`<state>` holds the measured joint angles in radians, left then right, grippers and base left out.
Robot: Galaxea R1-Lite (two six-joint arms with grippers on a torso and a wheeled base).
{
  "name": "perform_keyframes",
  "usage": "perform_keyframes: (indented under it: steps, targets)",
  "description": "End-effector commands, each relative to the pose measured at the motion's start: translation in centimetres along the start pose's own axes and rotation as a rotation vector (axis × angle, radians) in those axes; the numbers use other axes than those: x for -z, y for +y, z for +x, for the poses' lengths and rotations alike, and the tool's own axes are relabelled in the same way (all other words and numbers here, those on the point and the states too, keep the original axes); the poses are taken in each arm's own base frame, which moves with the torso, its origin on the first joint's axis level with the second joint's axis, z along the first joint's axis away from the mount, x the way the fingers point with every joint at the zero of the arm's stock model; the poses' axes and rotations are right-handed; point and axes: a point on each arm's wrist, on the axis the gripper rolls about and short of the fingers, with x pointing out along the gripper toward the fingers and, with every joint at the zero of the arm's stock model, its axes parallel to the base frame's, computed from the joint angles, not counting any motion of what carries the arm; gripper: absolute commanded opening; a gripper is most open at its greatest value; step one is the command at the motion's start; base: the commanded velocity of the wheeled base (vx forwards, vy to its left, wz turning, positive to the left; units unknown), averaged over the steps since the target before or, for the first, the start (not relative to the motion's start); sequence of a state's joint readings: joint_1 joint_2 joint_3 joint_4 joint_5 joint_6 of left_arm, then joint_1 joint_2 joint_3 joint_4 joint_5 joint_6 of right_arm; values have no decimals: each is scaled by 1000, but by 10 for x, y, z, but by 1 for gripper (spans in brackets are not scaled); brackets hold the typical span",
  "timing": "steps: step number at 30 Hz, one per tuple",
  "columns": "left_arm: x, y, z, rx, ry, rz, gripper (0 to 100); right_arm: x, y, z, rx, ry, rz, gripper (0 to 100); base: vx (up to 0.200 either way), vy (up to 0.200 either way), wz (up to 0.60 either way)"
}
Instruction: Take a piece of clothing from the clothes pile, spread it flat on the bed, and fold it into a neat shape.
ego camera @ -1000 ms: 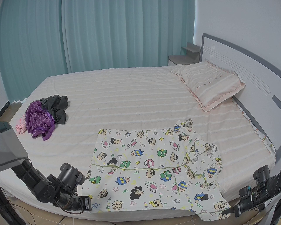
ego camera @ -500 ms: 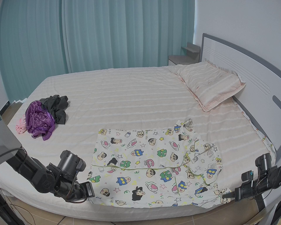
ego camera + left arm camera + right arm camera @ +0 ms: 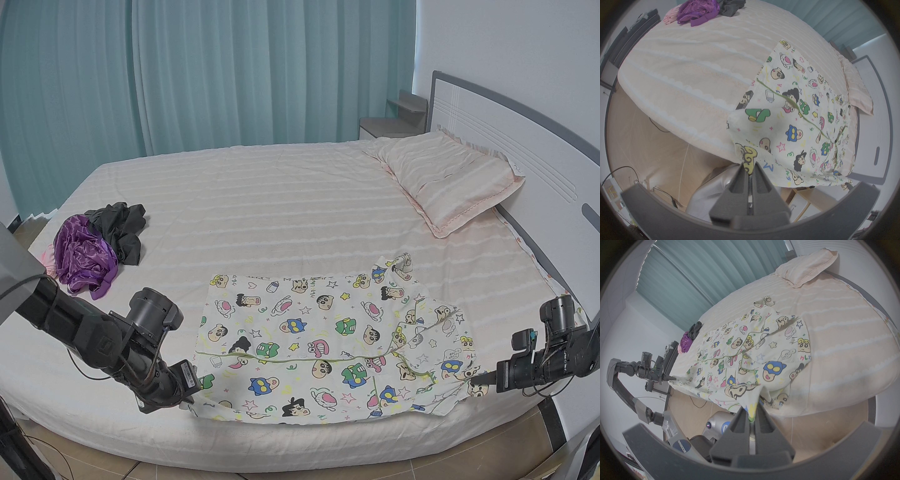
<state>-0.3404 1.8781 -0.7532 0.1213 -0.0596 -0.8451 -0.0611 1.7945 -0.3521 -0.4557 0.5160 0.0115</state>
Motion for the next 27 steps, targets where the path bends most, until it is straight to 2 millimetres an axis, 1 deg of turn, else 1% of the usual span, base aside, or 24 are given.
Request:
perform_keyframes:
  steps: [1,3,5,8,9,11,14,16,24,27]
  targets:
    - [-14,1,9,-8,12,-39,0,-11,-7,12,2,4,22,0,0,0,0]
    - [-17,1,12,-8,13,-52,0,-16,-8,14,10,-5,31,0,0,0,0]
    - [-25,0,15,-3,1,-95,0,-22,-11,19,26,-12,43,0,0,0,0]
    - [-28,-2,15,3,-4,-108,0,-24,-12,21,29,-13,47,0,0,0,0]
    - [-33,-5,19,5,-7,-119,0,-30,-15,26,34,-18,62,0,0,0,0]
    - [-36,-8,22,7,-11,-126,0,-33,-17,30,34,-16,73,0,0,0,0]
    - [-37,-9,22,9,-12,-129,0,-34,-17,31,34,-19,76,0,0,0,0]
    - [-46,-16,30,13,-18,-164,0,-39,-20,35,34,-24,100,0,0,0,0]
    - [-62,-31,39,38,-47,-224,0,-55,-25,44,56,-53,132,0,0,0,0]
    - [-65,-34,46,34,-49,-233,0,-59,-26,48,61,-57,140,0,0,0,0]
